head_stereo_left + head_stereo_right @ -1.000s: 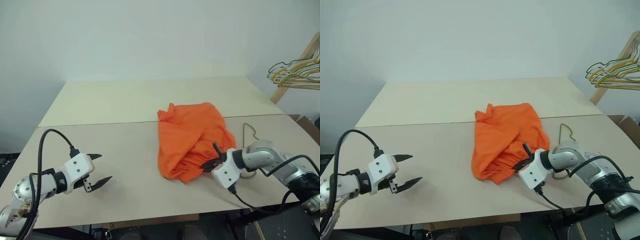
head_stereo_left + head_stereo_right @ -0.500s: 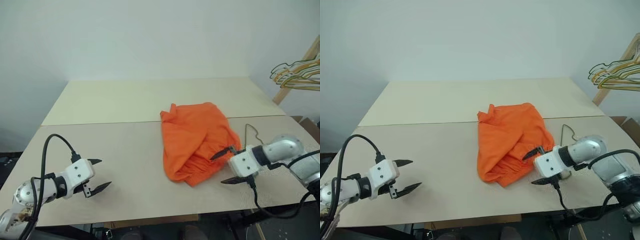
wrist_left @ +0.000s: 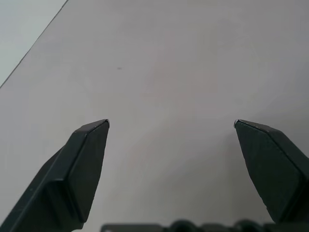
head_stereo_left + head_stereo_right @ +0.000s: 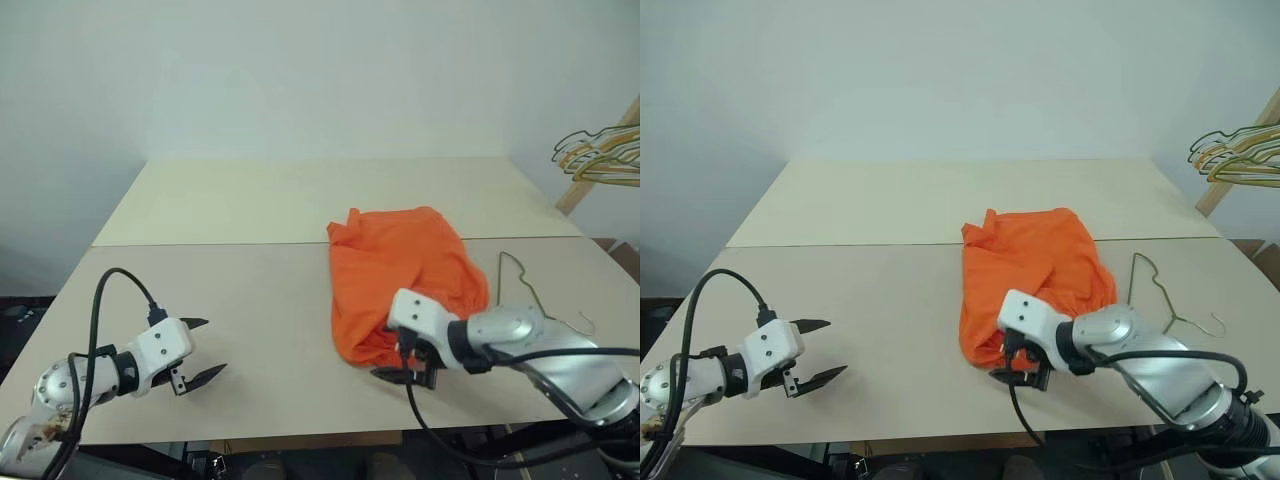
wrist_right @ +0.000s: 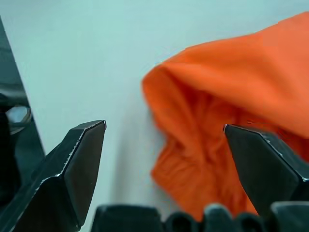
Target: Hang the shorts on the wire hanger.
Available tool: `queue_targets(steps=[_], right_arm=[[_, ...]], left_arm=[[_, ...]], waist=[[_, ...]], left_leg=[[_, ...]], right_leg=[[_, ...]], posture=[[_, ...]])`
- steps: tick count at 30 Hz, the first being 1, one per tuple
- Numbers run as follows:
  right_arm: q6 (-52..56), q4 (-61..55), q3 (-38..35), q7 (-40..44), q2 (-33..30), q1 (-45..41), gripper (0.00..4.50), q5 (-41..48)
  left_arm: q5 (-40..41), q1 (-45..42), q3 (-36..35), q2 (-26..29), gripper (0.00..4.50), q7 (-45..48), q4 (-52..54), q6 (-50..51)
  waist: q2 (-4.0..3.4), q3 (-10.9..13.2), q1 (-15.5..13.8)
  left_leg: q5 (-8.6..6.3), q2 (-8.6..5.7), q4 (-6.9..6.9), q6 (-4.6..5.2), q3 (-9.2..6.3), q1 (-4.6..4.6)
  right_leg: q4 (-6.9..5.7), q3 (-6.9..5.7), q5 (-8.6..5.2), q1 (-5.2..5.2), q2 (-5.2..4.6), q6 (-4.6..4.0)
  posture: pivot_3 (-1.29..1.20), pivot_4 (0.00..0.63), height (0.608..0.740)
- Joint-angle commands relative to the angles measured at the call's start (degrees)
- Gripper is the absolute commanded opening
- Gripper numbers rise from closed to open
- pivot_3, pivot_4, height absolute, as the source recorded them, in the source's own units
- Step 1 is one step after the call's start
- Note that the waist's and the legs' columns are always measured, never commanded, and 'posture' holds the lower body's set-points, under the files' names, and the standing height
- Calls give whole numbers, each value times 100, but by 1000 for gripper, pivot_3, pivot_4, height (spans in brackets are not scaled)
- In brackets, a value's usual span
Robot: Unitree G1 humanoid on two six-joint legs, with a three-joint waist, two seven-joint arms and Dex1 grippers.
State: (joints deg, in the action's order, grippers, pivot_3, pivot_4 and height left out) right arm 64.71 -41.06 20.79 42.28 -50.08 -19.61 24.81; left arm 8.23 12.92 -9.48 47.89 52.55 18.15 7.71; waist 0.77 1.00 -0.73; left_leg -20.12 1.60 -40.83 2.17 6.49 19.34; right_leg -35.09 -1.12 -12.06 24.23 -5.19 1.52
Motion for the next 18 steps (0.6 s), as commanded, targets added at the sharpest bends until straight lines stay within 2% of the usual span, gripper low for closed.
queue_targets(steps=[1,4,7,13,18], right_arm=[[204,40,328,-452,138,-147,4482,-359],[139,273,762,-662,242,-220,4482,-692],[29,389,1136,-759,225,-244,3866,-991],[-352,228,1349,-556,130,-229,1721,-1210],[-1912,130,1511,113,-708,39,18,-1831]], left_arm=[[-59,-250,89,68,4500,39,-111,-152],[-84,-358,159,62,4500,55,-170,-170],[-99,-407,216,37,4500,37,-158,-161],[-120,-584,396,-69,4500,6,-104,-138],[-112,-1041,641,-105,4500,90,-209,-152]], waist=[[1,-3,37],[1,-3,140],[1,-3,199],[1,-3,216],[3,-4,177]], left_leg=[[0,-8,0,0,2,-3],[3,-16,1,-5,7,-2],[4,-21,1,-7,18,0],[7,-21,1,-12,25,-3],[7,-29,2,-12,19,-2]], right_leg=[[-1,1,0,-2,2,0],[0,2,0,0,5,0],[1,1,-1,0,5,1],[0,-1,-1,-5,6,2],[3,-4,-4,-5,4,5]], posture=[[-9,0,740],[-20,0,740],[-16,0,740],[-14,0,740],[-21,0,740]])
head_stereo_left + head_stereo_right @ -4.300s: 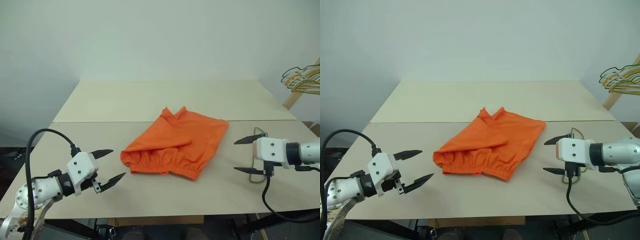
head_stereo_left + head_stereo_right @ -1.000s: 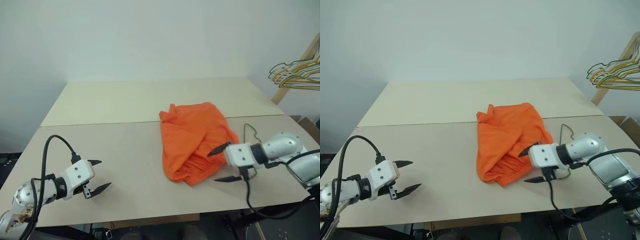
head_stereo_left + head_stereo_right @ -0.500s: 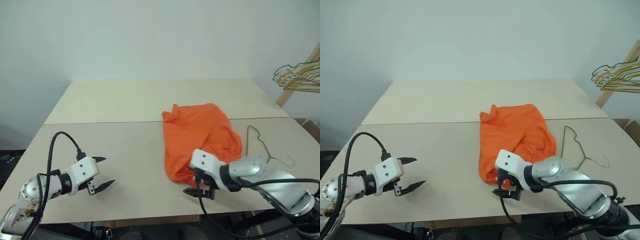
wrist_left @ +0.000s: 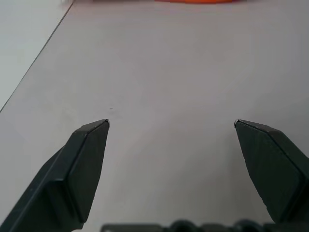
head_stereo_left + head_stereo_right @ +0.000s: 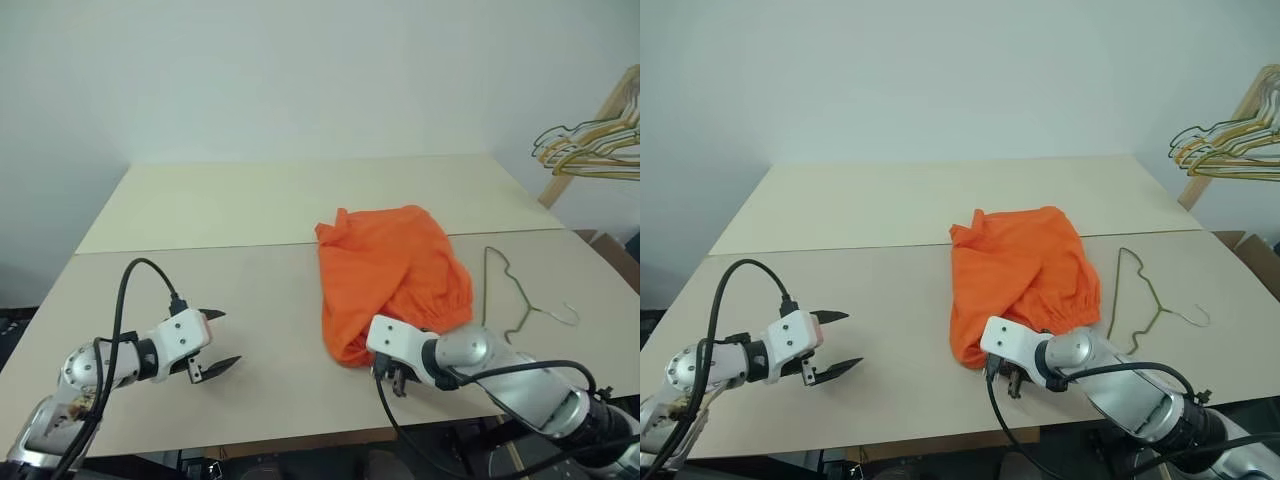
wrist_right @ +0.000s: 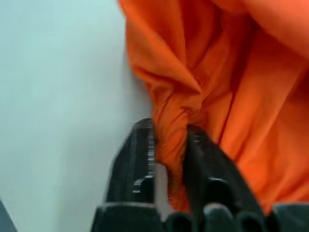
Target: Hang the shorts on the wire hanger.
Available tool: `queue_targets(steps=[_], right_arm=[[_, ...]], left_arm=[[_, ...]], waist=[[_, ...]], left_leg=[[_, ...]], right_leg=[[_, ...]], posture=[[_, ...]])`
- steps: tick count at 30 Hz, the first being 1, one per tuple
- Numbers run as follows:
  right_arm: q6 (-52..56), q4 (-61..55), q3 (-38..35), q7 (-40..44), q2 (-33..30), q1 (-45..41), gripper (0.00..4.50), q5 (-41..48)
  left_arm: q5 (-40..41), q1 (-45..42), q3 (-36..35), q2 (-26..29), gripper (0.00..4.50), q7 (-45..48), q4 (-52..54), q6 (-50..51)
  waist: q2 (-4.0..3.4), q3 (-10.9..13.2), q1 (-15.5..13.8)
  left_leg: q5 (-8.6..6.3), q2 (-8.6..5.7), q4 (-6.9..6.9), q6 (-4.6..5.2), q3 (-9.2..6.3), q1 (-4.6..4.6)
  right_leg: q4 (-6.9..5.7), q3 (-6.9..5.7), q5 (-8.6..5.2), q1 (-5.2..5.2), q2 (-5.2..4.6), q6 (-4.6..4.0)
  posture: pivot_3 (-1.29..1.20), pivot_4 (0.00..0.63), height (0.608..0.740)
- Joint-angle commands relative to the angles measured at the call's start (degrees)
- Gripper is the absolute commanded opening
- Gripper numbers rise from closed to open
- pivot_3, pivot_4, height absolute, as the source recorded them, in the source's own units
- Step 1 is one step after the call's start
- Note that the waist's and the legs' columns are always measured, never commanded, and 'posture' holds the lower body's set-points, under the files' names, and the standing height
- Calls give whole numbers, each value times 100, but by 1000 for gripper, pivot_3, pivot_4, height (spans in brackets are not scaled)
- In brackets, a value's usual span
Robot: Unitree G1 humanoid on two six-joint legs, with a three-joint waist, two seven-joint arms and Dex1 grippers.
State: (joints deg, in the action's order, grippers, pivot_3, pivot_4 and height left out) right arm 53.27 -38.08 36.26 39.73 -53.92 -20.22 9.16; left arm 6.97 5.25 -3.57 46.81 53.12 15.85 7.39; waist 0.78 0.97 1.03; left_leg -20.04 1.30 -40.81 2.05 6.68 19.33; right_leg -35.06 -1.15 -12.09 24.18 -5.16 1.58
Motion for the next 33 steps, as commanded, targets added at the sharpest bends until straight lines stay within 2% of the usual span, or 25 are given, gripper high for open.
queue_targets(steps=[1,4,7,13,16,18,21,26,29,33], right_arm=[[-1177,-142,-78,579,-574,185,18,-374],[-2929,131,-309,1332,-1311,544,18,-632],[-4579,604,-560,2027,-1758,835,18,-654],[-6552,1526,-753,3047,-1859,939,18,-826],[-6978,1970,-804,3261,-1672,795,18,-1020],[-7264,2222,-888,3062,-1436,724,18,-1285],[-7160,2329,-970,2873,-1075,635,18,-1564],[-7012,2188,-1092,2931,-913,738,18,-1635],[-6928,2096,-1106,2919,-851,799,18,-1695],[-6857,1953,-1181,2985,-824,886,18,-1671]], left_arm=[[15,-426,118,7,4500,86,-47,-141],[26,-937,333,-5,4500,269,-291,-242],[131,-1636,597,-108,4500,596,-639,-375],[337,-3242,1126,-688,4500,1405,-1788,-713],[245,-4089,1445,-1143,4500,1755,-2666,-930],[167,-4638,1599,-1547,4500,1834,-3413,-946],[-76,-5416,1777,-2034,4500,1983,-4871,-1130],[-599,-6540,2002,-2601,4500,2188,-7091,-1689],[-1146,-7060,2224,-2903,4500,1783,-7998,-1999],[-1418,-7722,2177,-3243,4500,1633,-8790,-1384]], waist=[[2,-1,1],[1,-1,-15],[5,-3,16],[10,-6,78],[15,-9,140],[17,-10,158],[25,-11,217],[27,-10,336],[29,-9,335],[32,-7,333]], left_leg=[[0,0,0,0,0,0],[1,-15,0,2,-5,-2],[1,-15,-3,3,-7,-5],[2,-19,-8,6,-7,-8],[2,-23,-15,9,-7,-6],[3,-25,-20,14,-9,-6],[2,-25,-27,17,-11,-17],[-3,-29,-26,27,-16,-20],[-8,-32,-30,35,-19,-14],[-17,-33,-46,51,-24,-4]], right_leg=[[0,1,0,-1,0,0],[1,0,-5,-6,-7,8],[1,1,-5,-14,-5,10],[2,5,-4,-21,-5,13],[4,5,-2,-28,-5,15],[8,6,0,-33,-6,19],[15,5,2,-60,-3,24],[21,8,-1,-70,-5,31],[29,6,2,-70,-7,37],[30,8,4,-69,-10,42]], posture=[[-26,0,740],[-33,0,740],[-46,0,740],[-51,0,740],[-60,0,740],[-65,0,740],[-97,0,740],[-117,0,740],[-124,0,740],[-139,0,740]])
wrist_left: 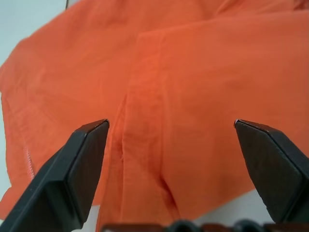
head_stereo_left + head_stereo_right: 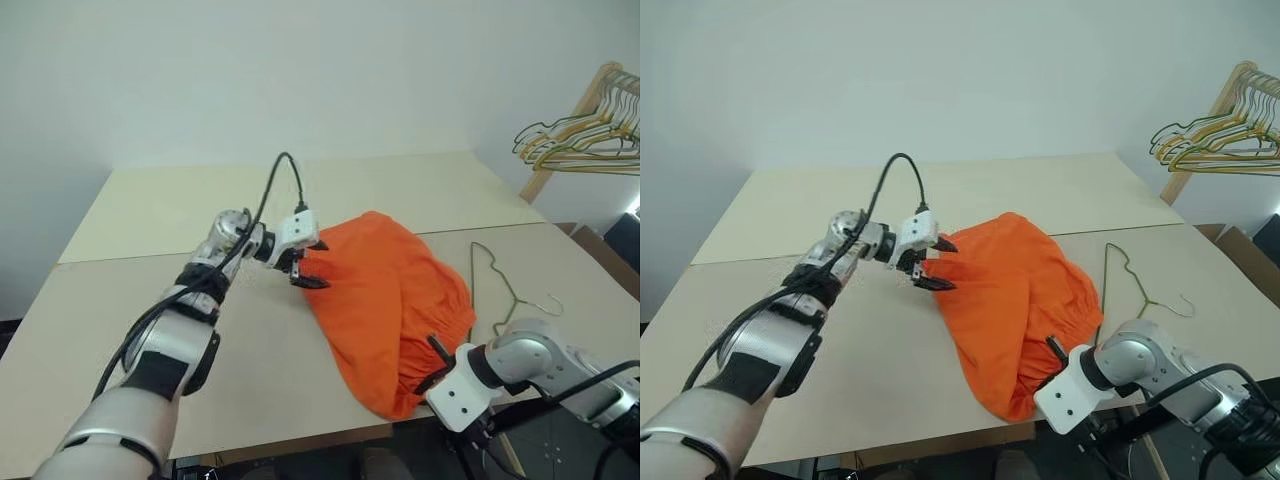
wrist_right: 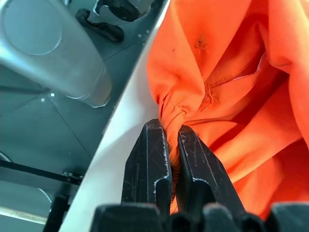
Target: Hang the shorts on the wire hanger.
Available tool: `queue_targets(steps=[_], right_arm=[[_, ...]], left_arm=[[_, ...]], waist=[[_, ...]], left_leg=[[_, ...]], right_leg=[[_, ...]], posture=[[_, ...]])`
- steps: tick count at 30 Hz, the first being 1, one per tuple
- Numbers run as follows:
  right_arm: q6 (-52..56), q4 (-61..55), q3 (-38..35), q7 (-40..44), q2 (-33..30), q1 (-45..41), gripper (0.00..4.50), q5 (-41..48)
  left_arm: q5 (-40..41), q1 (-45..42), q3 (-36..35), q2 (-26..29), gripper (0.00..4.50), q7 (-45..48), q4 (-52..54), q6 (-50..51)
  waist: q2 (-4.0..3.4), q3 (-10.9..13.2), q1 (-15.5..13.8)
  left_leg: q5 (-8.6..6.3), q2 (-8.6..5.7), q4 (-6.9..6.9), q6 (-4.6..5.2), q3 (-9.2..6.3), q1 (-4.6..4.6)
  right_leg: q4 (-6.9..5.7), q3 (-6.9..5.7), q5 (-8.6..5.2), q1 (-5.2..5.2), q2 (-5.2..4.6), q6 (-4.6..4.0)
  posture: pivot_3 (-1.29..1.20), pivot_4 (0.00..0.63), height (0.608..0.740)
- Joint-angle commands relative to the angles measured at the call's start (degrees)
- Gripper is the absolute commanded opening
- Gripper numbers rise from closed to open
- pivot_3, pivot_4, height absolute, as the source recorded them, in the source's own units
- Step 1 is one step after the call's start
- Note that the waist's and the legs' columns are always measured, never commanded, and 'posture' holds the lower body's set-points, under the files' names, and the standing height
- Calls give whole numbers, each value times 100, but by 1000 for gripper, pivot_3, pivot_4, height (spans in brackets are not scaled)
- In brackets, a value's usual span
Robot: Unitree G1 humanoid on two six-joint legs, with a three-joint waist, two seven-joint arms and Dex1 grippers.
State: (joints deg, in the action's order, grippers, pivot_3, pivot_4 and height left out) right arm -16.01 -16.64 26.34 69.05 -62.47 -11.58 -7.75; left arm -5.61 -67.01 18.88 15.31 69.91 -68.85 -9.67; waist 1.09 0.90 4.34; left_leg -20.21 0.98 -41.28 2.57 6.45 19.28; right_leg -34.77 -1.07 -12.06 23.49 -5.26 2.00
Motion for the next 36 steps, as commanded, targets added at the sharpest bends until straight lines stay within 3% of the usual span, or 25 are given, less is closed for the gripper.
queue_targets(steps=[1,16,30,36], right_arm=[[69,-199,-205,49,40,35,18,-9],[211,-286,-258,102,214,82,18,-169],[65,-171,-250,177,305,-44,0,-263],[126,-34,-545,244,210,-259,0,-34]], left_arm=[[-257,-568,-34,-125,4500,-8,-426,397],[-1088,-523,-49,-421,4500,-896,-849,1179],[-1273,-275,-102,-143,108,-1163,-810,1063],[-907,-135,-530,460,44,-884,-568,469]], waist=[[1,0,4],[1,1,134],[1,1,125],[0,1,141]], left_leg=[[-2,-1,-3,4,0,3],[-19,-2,-27,30,-17,2],[-20,-2,-39,30,-16,2],[-19,-2,-40,29,-15,2]], right_leg=[[1,0,1,1,-1,2],[-11,30,3,7,-7,21],[-21,34,6,9,-8,24],[-24,36,7,13,-10,24]], posture=[[-139,0,740],[-165,0,740],[-131,0,740],[-110,0,740]])
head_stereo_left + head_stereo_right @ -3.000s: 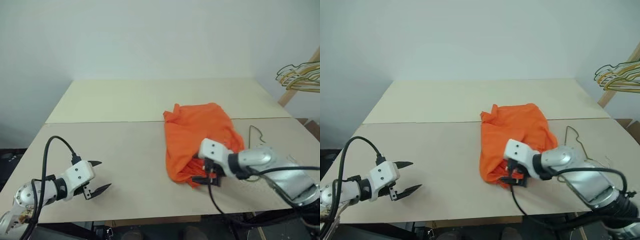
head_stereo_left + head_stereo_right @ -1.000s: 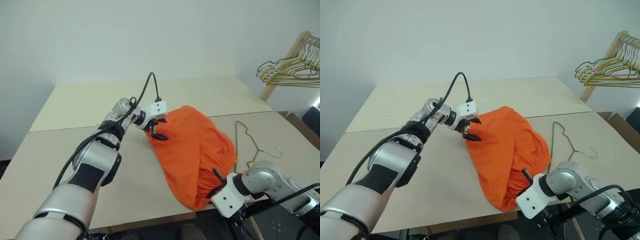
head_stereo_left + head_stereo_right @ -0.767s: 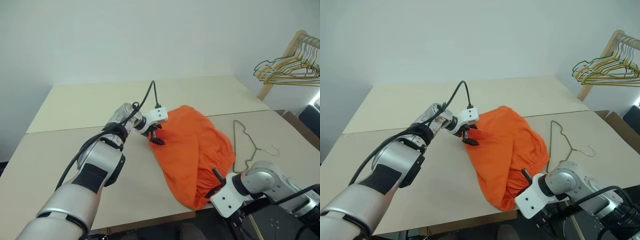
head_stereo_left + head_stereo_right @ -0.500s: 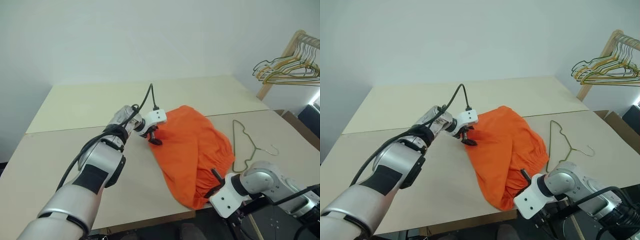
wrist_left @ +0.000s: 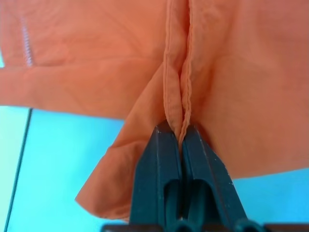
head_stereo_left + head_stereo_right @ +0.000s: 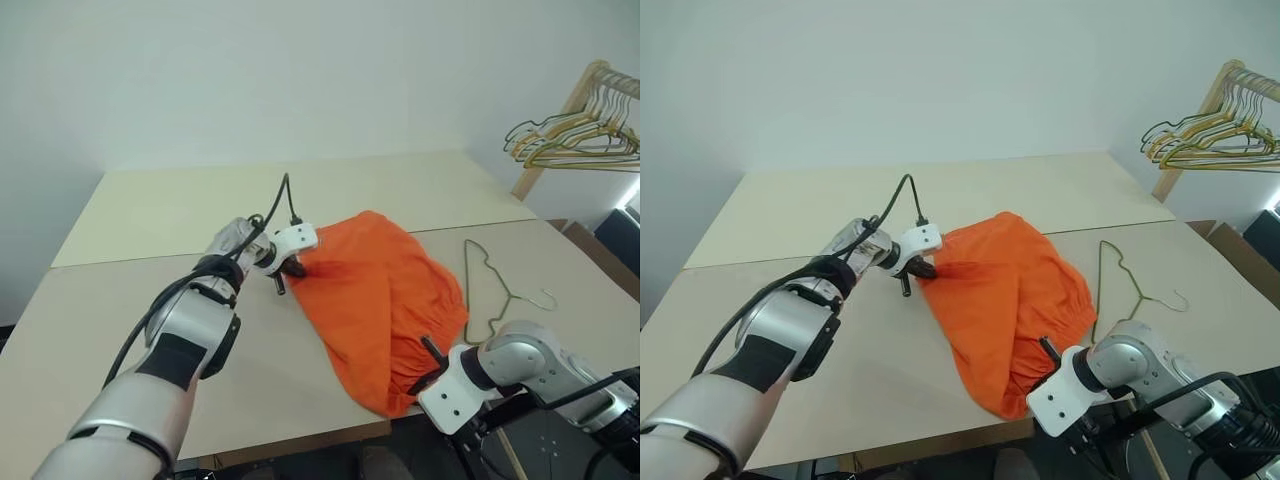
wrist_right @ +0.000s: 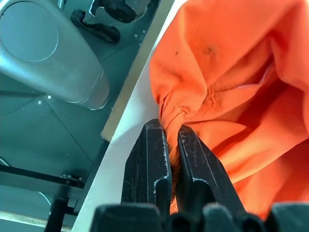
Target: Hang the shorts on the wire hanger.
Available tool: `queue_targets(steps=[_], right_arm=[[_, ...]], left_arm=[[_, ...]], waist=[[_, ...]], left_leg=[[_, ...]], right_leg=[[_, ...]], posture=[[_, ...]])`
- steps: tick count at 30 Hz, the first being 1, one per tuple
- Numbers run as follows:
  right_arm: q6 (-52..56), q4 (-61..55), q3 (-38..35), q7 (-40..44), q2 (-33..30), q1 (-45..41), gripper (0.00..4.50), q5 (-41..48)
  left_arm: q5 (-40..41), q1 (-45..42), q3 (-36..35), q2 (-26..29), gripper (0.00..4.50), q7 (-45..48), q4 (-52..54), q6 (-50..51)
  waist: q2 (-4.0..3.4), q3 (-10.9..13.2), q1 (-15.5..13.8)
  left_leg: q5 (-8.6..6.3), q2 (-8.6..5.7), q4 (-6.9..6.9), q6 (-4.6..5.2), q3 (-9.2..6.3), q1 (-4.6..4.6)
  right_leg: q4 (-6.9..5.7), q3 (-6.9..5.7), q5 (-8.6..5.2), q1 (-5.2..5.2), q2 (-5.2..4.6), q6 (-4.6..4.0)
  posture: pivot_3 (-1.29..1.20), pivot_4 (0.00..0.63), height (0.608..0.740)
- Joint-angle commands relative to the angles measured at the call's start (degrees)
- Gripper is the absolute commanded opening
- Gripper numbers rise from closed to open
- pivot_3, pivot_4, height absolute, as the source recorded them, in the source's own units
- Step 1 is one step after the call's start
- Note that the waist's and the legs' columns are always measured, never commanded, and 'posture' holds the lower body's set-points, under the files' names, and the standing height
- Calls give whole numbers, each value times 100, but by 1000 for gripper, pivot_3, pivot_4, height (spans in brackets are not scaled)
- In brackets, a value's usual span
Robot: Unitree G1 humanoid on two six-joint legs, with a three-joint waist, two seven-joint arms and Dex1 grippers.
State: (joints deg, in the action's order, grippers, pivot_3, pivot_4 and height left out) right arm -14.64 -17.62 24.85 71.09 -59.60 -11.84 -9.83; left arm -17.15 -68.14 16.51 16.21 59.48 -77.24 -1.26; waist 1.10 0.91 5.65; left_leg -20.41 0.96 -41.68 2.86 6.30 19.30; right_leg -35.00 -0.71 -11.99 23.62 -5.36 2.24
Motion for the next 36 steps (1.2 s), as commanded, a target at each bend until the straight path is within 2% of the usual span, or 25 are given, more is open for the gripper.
queue_targets(steps=[1,8,10,13,15,18,22,26,28,33,36], right_arm=[[-33,153,-471,47,-106,-312,0,201],[-148,1107,-718,101,-7,-1089,0,232],[-269,1522,-640,26,131,-1399,0,53],[-532,2217,-413,-124,391,-1865,0,-379],[-803,2661,-264,-267,517,-2098,0,-712],[-984,2977,-181,-288,642,-2220,0,-810],[-1131,3146,-102,-273,767,-2251,0,-851],[-1136,3117,-103,-240,842,-2192,0,-816],[-1121,3075,-128,-210,833,-2147,0,-784],[-1117,3008,-178,-191,763,-2041,0,-747],[-1042,2898,-217,-202,745,-1940,0,-719]], left_arm=[[357,53,-409,544,44,324,355,-584],[1003,928,-988,1741,44,1449,1214,-1345],[1239,1473,-1115,2066,44,1773,1752,-1598],[1733,2707,-1343,2479,44,2100,3110,-1668],[2033,3742,-1504,2711,44,2100,4291,-1582],[2394,4810,-1697,2933,44,1999,5596,-1116],[2813,5623,-1906,2921,44,1576,6643,-191],[3151,5826,-1971,2986,963,1534,7059,420],[3299,5886,-1972,3243,1532,1768,7201,787],[3472,5733,-2053,3885,3304,2325,6800,1018],[3636,5202,-2299,3864,4346,2225,6246,1032]], waist=[[0,0,10],[-4,0,5],[-4,0,-5],[-7,0,-6],[-11,1,-10],[-11,3,-103],[-17,7,-303],[-19,5,-400],[-19,5,-389],[-23,8,-322],[-23,9,-338]], left_leg=[[0,1,0,-1,2,2],[4,4,0,-6,14,13],[4,4,1,-7,18,15],[4,7,2,-9,24,13],[5,10,2,-10,25,14],[3,13,1,-13,22,18],[3,14,-5,-13,22,17],[3,6,-6,-14,25,1],[5,5,-5,-16,26,2],[6,10,0,-22,29,8],[8,6,-2,-26,38,5]], right_leg=[[-3,5,1,8,0,0],[-15,8,2,37,0,-1],[-16,7,2,41,-1,-1],[-21,9,2,46,-3,-1],[-26,10,2,50,-5,-2],[-76,3,1,60,-15,-2],[-79,2,0,59,-19,-4],[-75,3,-4,50,-20,-9],[-78,3,-5,51,-16,-10],[-79,-2,-8,53,-5,-12],[-72,-5,-14,48,-7,-13]], posture=[[-110,0,740],[-59,0,740],[-34,0,740],[-16,0,740],[5,0,740],[26,0,740],[29,0,740],[36,0,740],[30,0,740],[19,0,740],[10,0,740]])
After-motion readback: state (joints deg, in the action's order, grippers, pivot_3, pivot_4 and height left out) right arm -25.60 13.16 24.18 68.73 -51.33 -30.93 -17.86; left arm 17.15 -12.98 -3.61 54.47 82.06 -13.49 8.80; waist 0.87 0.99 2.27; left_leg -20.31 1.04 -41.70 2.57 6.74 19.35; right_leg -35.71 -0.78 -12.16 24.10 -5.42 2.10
